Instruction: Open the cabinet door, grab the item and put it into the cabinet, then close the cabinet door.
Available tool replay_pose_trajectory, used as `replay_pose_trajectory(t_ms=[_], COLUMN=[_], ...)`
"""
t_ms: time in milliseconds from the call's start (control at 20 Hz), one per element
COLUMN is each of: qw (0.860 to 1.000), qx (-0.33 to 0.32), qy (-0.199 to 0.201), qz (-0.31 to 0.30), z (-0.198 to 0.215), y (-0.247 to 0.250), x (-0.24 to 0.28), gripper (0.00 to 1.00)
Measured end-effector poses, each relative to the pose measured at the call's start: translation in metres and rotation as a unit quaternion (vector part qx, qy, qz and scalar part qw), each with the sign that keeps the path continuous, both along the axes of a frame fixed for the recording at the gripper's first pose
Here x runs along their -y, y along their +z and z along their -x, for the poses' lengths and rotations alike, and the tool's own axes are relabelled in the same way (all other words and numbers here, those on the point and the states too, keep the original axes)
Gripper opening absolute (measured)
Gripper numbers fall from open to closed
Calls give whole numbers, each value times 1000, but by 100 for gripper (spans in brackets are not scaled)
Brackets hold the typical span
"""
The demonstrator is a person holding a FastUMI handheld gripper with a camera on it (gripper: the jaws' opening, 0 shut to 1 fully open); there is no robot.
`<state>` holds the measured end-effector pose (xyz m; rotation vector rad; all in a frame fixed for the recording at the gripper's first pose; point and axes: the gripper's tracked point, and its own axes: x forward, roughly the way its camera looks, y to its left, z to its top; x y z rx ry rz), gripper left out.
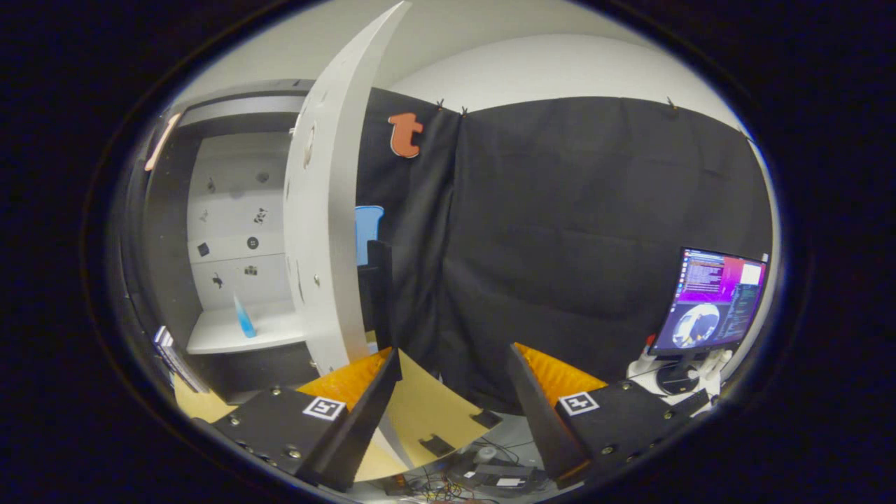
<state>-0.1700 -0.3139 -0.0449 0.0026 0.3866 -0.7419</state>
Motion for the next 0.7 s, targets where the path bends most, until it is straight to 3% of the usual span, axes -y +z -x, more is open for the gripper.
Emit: replay_pose_trajectory(t_ms=[400,700], qw=[994,976], qx=[4,18], qy=[99,192], qz=[-43,-103], z=[-14,-40], y=[-5,-14], x=[-52,-112], gripper=[95,95])
